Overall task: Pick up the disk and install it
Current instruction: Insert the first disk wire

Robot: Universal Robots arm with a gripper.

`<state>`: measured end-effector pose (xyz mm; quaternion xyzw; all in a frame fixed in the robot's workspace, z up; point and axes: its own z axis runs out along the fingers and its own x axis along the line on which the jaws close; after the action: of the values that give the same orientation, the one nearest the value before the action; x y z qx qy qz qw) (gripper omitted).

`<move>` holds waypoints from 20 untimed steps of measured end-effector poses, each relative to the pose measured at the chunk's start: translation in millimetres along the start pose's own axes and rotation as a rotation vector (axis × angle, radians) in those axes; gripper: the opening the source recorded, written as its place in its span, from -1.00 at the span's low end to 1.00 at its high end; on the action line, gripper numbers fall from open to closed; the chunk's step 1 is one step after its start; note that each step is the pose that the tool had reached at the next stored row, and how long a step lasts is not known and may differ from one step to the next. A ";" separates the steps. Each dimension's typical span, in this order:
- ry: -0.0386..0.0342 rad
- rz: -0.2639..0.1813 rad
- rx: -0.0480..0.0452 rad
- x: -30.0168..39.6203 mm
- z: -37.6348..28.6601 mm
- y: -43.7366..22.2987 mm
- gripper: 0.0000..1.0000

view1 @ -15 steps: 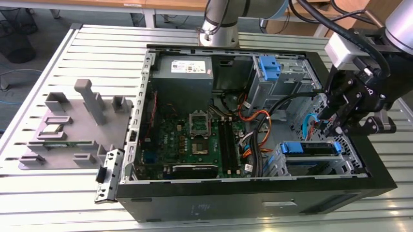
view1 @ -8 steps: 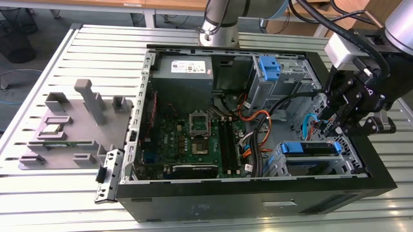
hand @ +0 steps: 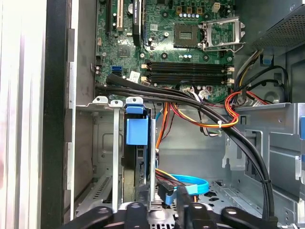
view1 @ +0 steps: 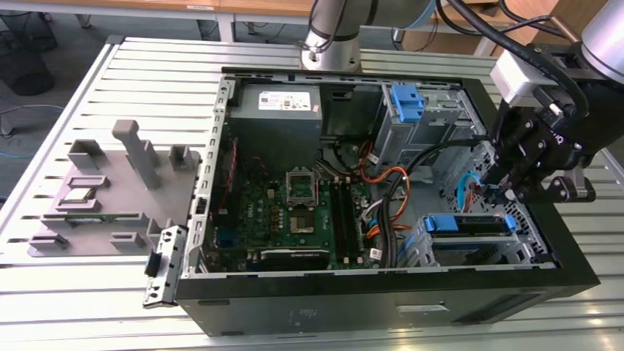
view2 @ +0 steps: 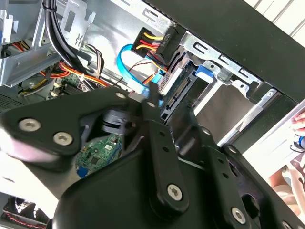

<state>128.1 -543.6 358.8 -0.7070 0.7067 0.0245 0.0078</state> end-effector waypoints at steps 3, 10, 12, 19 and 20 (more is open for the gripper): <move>0.0001 0.000 -0.0001 0.0 0.0 0.0 -0.44; 0.0000 0.000 0.0000 0.0 0.1 0.0 -0.68; 0.0000 0.000 0.0000 0.0 0.2 0.0 -0.68; 0.0000 0.000 0.0013 2.0 0.6 0.1 -0.68; 0.0000 0.000 0.0018 3.0 0.7 0.2 -0.68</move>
<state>127.9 -546.6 358.0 -0.7070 0.7067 0.0239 0.0085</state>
